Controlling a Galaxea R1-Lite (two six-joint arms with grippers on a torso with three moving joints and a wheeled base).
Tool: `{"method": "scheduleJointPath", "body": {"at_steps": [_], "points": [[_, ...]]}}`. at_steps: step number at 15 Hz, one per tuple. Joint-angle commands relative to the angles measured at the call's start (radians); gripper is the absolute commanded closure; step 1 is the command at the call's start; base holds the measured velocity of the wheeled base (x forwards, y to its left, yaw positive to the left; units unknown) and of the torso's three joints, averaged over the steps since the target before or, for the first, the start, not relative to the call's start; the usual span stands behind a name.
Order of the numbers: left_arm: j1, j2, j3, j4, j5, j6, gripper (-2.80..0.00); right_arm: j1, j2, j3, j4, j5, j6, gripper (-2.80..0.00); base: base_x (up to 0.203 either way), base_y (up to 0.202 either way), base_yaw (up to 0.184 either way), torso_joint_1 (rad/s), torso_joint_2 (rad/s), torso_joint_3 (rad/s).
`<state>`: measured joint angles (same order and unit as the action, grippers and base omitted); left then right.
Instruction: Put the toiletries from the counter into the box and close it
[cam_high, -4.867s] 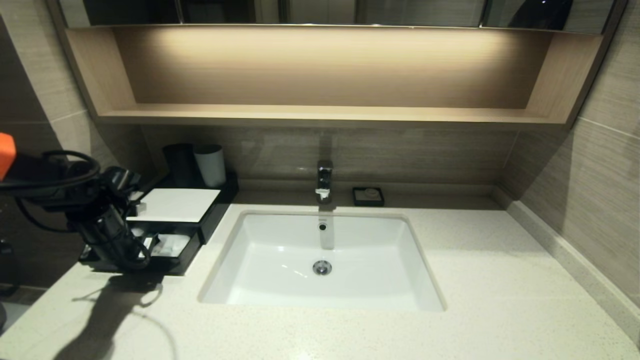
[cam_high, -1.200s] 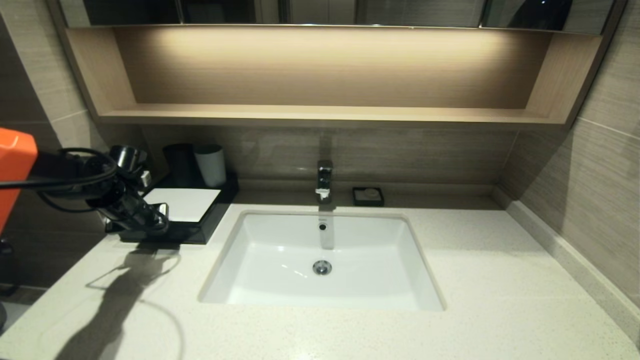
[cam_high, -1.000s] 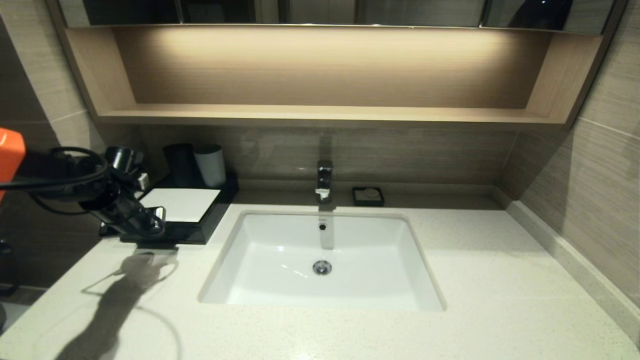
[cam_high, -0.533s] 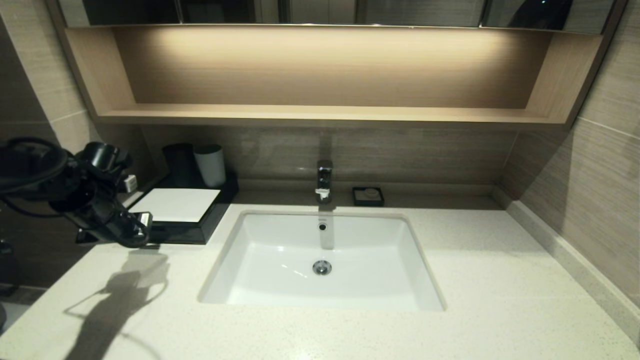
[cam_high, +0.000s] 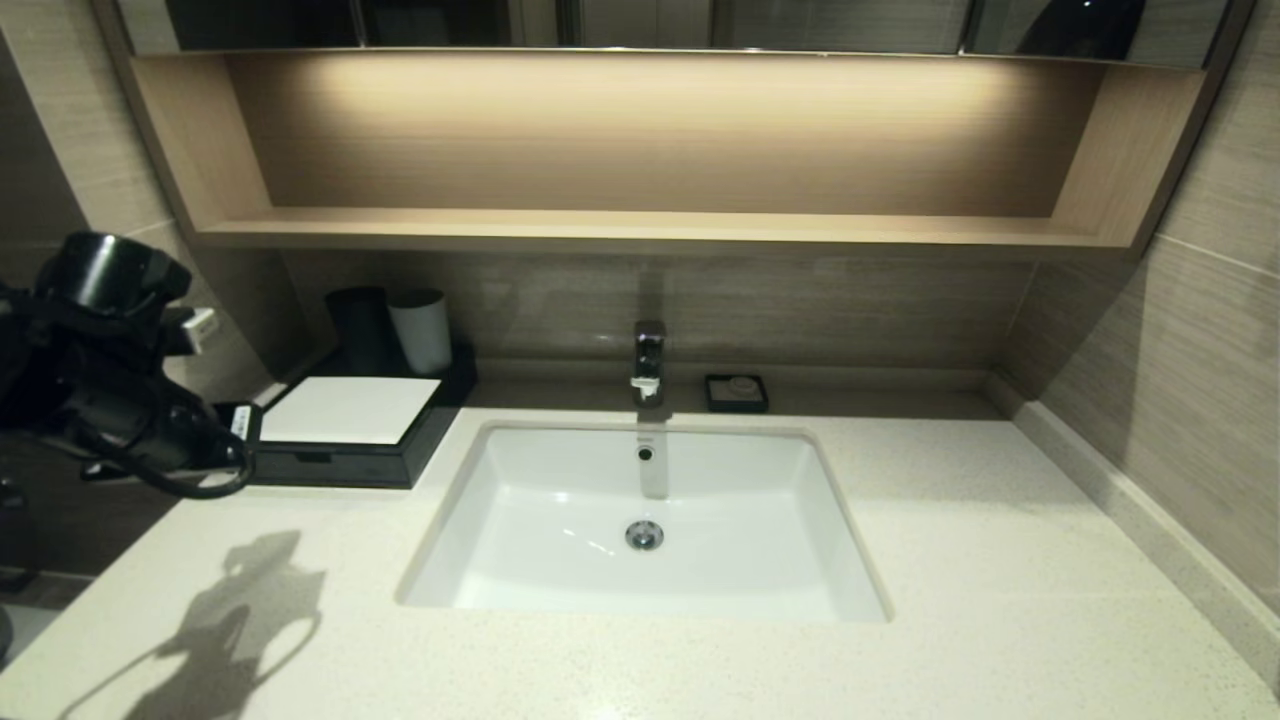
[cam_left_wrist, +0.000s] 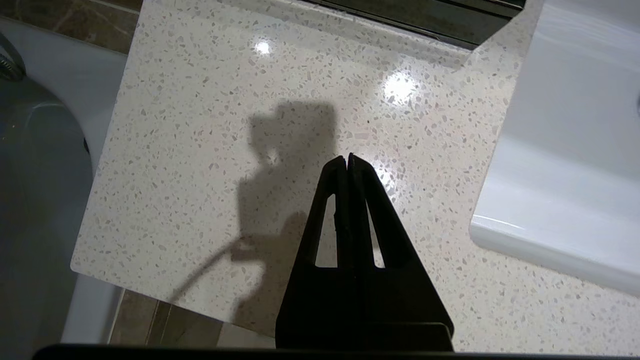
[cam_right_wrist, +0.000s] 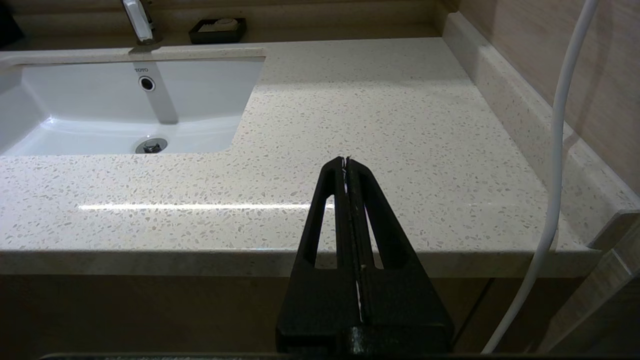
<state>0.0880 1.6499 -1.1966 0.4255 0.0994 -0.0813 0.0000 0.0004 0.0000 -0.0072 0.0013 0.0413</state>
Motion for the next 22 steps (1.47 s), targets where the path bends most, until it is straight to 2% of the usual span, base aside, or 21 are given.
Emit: {"method": "scheduleJointPath", "body": {"at_steps": [1,5,10,12,14,19,22], "points": [[-0.02,-0.181,0.107,-0.027,0.0,0.0,0.0,0.0,0.001,0.0,0.0,0.0,0.0,0.0,0.0,0.0,0.0,0.0,0.0,0.0],[-0.073,-0.423,0.338,-0.147,-0.001,0.002,0.0,0.0,0.001,0.0,0.0,0.0,0.0,0.0,0.0,0.0,0.0,0.0,0.0,0.0],[-0.149,-0.707,0.516,-0.239,0.011,0.0,0.0,0.0,0.001,0.0,0.0,0.0,0.0,0.0,0.0,0.0,0.0,0.0,0.0,0.0],[-0.203,-0.814,0.569,-0.249,0.096,0.0,0.0,0.0,0.001,0.0,0.0,0.0,0.0,0.0,0.0,0.0,0.0,0.0,0.0,0.0],[-0.218,-0.936,0.629,-0.251,0.14,0.01,0.0,0.0,0.001,0.0,0.0,0.0,0.0,0.0,0.0,0.0,0.0,0.0,0.0,0.0],[-0.209,-1.197,0.731,-0.228,0.167,0.04,0.0,0.0,0.001,0.0,0.0,0.0,0.0,0.0,0.0,0.0,0.0,0.0,0.0,0.0],[-0.109,-1.253,0.738,-0.224,0.157,0.046,0.0,0.0,0.001,0.0,0.0,0.0,0.0,0.0,0.0,0.0,0.0,0.0,0.0,0.0]]}}
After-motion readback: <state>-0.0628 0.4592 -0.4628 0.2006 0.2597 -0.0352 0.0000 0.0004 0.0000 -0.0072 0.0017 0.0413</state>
